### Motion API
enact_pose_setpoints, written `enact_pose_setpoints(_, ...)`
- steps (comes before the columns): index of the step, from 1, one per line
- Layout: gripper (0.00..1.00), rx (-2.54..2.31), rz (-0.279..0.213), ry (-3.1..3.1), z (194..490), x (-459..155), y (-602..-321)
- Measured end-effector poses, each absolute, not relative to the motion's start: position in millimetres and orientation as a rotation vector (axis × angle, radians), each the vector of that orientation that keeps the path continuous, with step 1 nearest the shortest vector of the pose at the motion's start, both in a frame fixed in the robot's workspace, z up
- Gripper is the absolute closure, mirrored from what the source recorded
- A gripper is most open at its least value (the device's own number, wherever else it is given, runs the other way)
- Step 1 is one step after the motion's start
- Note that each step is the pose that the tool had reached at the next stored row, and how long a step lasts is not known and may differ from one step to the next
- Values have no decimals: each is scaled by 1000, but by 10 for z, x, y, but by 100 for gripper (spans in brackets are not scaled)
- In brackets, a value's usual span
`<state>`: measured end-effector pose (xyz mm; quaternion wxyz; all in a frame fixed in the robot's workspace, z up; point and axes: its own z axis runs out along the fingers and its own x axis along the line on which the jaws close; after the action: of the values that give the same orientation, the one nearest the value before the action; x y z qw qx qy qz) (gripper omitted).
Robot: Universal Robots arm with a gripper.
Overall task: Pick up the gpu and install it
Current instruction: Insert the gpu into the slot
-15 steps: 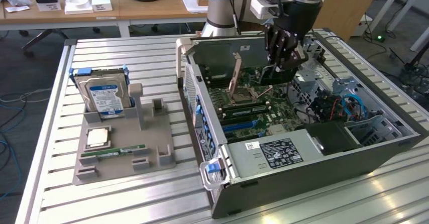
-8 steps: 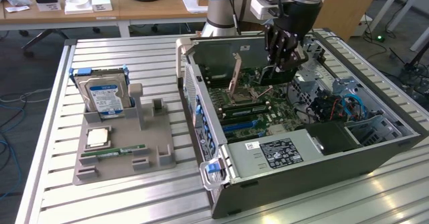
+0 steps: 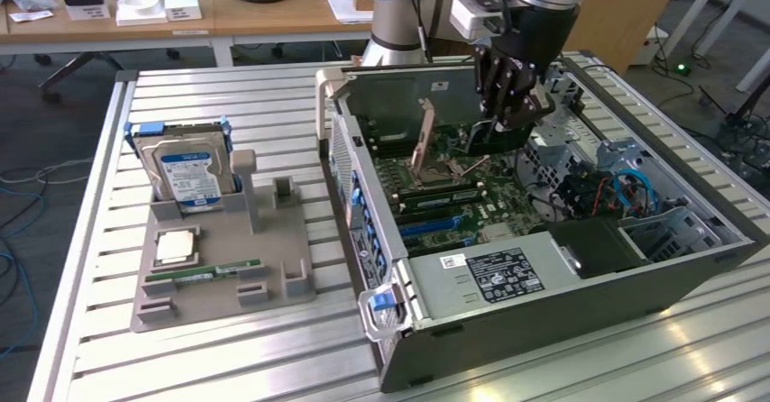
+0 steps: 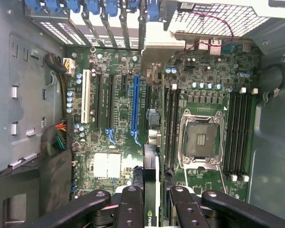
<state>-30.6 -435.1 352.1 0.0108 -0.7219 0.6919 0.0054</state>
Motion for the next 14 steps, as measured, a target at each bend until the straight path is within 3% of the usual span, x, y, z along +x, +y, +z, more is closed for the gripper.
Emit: enact_pose_setpoints(14, 74, -2265, 17, 2146, 3498, -320, -4347)
